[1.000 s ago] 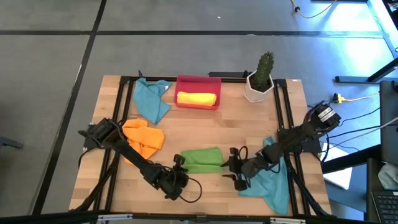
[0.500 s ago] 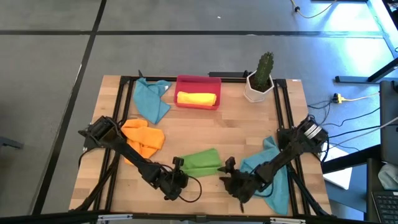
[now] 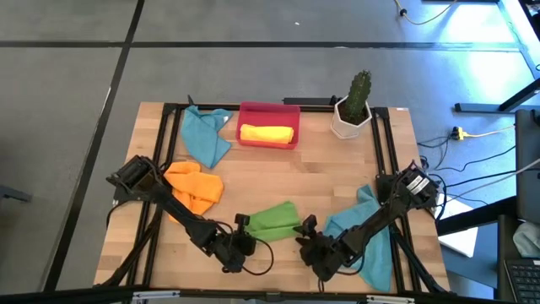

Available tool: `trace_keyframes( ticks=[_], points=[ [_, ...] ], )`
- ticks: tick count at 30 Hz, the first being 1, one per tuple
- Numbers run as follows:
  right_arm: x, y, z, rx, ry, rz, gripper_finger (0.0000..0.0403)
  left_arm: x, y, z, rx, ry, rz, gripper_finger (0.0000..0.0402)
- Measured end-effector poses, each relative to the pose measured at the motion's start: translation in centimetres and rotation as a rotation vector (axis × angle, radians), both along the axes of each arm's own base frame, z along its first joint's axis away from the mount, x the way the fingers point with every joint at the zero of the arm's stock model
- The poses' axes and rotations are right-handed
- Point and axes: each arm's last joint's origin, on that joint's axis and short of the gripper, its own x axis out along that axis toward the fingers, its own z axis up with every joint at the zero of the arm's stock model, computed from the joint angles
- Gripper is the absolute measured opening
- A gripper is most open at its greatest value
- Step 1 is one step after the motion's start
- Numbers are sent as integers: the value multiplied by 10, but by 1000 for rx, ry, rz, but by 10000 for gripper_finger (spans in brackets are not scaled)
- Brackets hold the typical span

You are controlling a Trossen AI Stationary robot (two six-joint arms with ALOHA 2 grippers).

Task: Roll microfiber towels into tight, uniform cylinder then place into a basket
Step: Roll the green towel

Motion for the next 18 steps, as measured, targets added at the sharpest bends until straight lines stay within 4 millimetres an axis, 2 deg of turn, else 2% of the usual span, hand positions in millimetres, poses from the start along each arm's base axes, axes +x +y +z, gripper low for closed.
trace_keyframes(
  ticks=[9, 18],
  points=[
    [-2, 7, 8, 104, 8, -95, 216, 1, 2, 4, -28, -7, 22, 0],
    [9, 14, 24, 195, 82, -128, 158, 3, 4, 4, -49, 3, 26, 0]
  ],
)
